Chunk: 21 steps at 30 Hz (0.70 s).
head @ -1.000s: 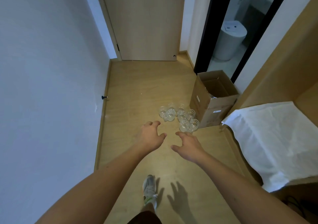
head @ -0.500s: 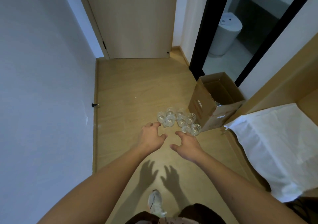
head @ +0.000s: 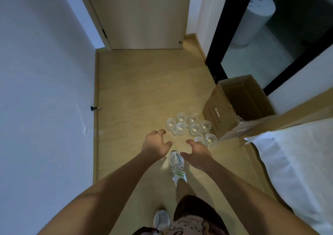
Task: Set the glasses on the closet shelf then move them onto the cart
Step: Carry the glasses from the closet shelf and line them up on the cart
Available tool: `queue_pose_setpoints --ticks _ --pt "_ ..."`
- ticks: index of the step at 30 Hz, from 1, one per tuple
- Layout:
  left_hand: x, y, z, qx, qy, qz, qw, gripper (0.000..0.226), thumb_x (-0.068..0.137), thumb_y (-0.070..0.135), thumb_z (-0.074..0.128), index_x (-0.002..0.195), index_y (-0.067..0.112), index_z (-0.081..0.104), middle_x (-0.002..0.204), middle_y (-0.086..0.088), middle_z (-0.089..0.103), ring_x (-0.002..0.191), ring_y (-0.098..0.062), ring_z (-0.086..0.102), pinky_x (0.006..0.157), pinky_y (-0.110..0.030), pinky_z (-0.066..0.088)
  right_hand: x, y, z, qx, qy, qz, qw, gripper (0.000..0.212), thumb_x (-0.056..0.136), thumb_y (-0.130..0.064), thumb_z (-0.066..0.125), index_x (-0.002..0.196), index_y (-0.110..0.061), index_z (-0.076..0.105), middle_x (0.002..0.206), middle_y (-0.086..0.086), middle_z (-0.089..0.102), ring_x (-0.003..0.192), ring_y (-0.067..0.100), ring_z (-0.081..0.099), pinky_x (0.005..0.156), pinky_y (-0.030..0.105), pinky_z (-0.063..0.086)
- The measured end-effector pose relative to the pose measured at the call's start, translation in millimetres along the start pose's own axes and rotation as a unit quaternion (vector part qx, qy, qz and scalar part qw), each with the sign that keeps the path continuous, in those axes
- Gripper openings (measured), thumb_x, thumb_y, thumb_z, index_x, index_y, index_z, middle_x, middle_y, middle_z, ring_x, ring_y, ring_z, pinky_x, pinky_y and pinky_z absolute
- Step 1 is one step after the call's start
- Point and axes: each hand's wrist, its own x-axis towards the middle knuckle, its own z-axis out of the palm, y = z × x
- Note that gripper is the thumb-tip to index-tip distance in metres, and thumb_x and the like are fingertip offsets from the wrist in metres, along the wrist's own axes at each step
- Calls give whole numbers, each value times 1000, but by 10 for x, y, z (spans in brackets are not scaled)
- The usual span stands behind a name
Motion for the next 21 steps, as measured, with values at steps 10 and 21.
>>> queue_pose_setpoints --ticks 10,21 --pt "1309 464 43 -45 -33 -103 993 48 94 41 68 134 15 60 134 -12 62 124 -28 56 98 -28 38 1538 188 -530 63 -73 41 994 64 91 -45 65 147 -23 45 139 17 55 127 35 54 102 40 47" --pt "2649 283 621 -103 -65 -235 964 45 91 49 68 127 24 63 125 -3 64 115 -25 61 100 -34 48 2959 554 -148 105 -141 103 979 57 94 -41 62 145 -20 47 139 16 56 128 34 52 101 36 44"
